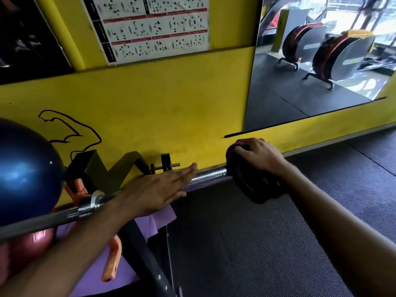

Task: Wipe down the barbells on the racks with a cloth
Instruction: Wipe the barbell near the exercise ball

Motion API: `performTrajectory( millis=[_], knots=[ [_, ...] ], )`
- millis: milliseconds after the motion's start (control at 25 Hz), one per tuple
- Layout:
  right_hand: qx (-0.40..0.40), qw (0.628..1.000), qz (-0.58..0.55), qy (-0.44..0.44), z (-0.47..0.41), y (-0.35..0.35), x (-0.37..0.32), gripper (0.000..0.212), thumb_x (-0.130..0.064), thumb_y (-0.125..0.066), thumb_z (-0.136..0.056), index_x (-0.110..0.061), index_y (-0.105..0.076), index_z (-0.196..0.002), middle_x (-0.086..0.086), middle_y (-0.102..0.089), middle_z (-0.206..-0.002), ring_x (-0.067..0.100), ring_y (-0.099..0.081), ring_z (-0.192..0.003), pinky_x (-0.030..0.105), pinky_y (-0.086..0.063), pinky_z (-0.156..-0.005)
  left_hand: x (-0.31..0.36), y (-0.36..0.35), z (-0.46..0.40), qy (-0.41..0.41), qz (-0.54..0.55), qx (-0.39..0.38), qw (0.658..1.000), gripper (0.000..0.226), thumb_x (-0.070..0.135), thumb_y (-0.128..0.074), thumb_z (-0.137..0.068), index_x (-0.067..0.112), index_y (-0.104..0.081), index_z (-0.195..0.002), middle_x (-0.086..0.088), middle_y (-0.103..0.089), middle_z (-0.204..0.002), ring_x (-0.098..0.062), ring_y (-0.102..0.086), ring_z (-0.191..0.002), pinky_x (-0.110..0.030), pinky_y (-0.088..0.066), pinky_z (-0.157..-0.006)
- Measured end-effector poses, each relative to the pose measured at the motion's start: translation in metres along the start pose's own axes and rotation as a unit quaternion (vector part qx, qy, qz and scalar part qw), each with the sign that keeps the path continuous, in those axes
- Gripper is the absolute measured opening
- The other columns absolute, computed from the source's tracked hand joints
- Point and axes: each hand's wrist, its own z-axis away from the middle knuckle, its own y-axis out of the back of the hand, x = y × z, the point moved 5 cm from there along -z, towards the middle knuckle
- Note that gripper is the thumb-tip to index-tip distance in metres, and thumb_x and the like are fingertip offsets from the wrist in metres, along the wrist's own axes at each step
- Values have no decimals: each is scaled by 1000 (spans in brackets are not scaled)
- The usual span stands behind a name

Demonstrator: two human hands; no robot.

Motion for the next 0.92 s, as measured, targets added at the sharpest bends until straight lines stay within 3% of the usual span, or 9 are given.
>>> performTrajectory(
  millis=[80, 280, 360, 480, 560, 640, 720, 840, 920],
  knots=[
    [-57, 994, 83, 31, -10, -6, -17, 49, -70, -30, -84, -40, -64, -102, -4, -70, -97, 21, -65, -86, 43, -54, -82, 3, 1, 1, -8, -1, -8, 1000, 70, 51, -30, -105, 45, 20, -154, 34, 20, -160, -2, -23, -148, -25, -48, -100],
    [42, 981, 77, 172, 45, -11, -31, 49, -61, -45, -97, -32, -50, -136, -8, -66, -119, 14, -60, -109, 37, -46, -97, -1, 10, 2, 4, 51, -10, 999, 67, 48, -34, -107, 50, 13, -155, 37, 16, -159, 2, -18, -147, -22, -36, -106],
    [72, 989, -1, 129, 46, -1, -28, 41, -53, -48, -100, -32, -50, -135, -8, -66, -117, 14, -62, -105, 34, -47, -88, -12, 20, 20, 0, 62, 4, 998, 64, 52, -31, -106, 49, 8, -156, 33, 8, -163, 1, -20, -148, -24, -36, -109],
    [142, 982, -96, 78, 45, 9, -47, 26, -45, -51, -101, -42, -49, -127, -26, -59, -104, -3, -57, -88, 26, -46, -72, -42, 42, 68, -25, -66, 81, 994, 58, 50, -28, -106, 36, -13, -160, 16, -13, -166, -3, -20, -149, -24, -35, -114],
    [123, 988, -44, 83, 47, -11, -70, 35, -52, -47, -101, -38, -48, -133, -19, -62, -114, 3, -58, -100, 33, -46, -87, -68, 48, 104, -27, -130, 102, 986, 57, 48, -29, -106, 25, -28, -158, 6, -29, -162, -6, -22, -148, -27, -31, -118],
    [98, 990, 45, 95, 54, -37, -80, 49, -58, -41, -99, -31, -50, -138, -7, -64, -125, 15, -57, -114, 38, -36, -104, -89, 45, 129, -30, -116, 87, 989, 57, 49, -28, -107, 21, -31, -157, 2, -33, -162, -6, -22, -150, -33, -20, -123],
    [111, 989, 65, 76, 53, -40, -73, 51, -63, -39, -96, -31, -55, -132, -4, -68, -117, 19, -59, -109, 36, -38, -102, -100, 34, 145, -30, -131, 74, 988, 57, 51, -26, -108, 22, -30, -158, 3, -33, -163, -7, -22, -152, -37, -14, -124],
    [71, 993, 76, -58, 22, -34, -81, 49, -71, -34, -88, -36, -62, -108, -3, -70, -95, 22, -64, -89, 39, -48, -88, -104, 25, 153, -41, -175, 85, 980, 56, 50, -23, -108, 23, -34, -157, 6, -36, -160, -7, -30, -149, -46, -10, -125],
    [66, 986, 105, -112, 12, -48, -103, 48, -69, -35, -88, -33, -65, -100, -4, -70, -91, 21, -64, -85, 37, -45, -86, -103, 23, 155, -44, -169, 108, 979, 56, 48, -23, -108, 21, -38, -155, 5, -43, -157, -8, -39, -144, -48, -10, -125]
  ],
)
